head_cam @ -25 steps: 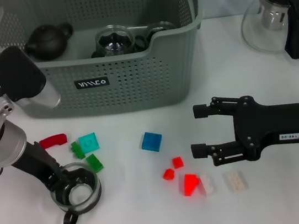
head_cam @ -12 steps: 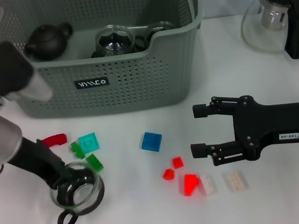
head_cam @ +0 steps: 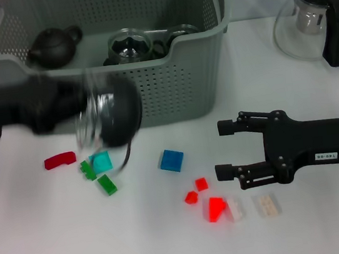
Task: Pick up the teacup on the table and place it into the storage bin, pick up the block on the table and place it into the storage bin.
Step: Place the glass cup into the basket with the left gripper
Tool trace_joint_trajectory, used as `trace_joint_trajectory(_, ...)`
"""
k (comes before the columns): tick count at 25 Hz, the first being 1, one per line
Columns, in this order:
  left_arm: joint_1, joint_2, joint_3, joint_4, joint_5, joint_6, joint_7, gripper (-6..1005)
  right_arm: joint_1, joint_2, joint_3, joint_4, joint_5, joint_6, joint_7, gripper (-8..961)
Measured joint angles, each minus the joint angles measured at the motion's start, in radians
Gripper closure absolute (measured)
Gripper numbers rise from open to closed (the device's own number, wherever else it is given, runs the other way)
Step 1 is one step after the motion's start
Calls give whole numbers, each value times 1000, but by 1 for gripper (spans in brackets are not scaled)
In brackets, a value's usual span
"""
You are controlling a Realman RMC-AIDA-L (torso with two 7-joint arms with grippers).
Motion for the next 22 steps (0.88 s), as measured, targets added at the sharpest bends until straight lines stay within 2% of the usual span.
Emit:
trace_joint_trajectory(3, -8, -6, 12, -13, -156, -9, -68, 932, 2, 3, 0, 1, 0, 0, -5, 26)
trace_joint_trajectory(6, -48, -7, 20, -6, -258, -97, -182, 926, 2, 4, 0, 7, 0, 1, -7, 26)
trace_joint_trajectory(9, -111, 9, 74, 8, -281, -219, -275, 919, 3, 2, 0, 13, 0, 1, -9, 26)
trace_joint_trajectory(11, -160, 25, 156, 17, -277, -301, -328, 915, 4, 1, 0, 14, 0, 1, -8, 26)
trace_joint_trajectory(17, -245, 31, 485, 115, -142, -732, -534, 902, 11, 2, 0, 24, -1, 2, -10, 26)
trace_joint_trajectory(20, -290, 32, 597, 122, 27, -904, -660, 896, 12, 2, 0, 24, 1, 6, -8, 26)
trace_joint_trajectory(22, -318, 24, 636, 115, 143, -976, -731, 891, 12, 2, 0, 24, 4, 8, -5, 26)
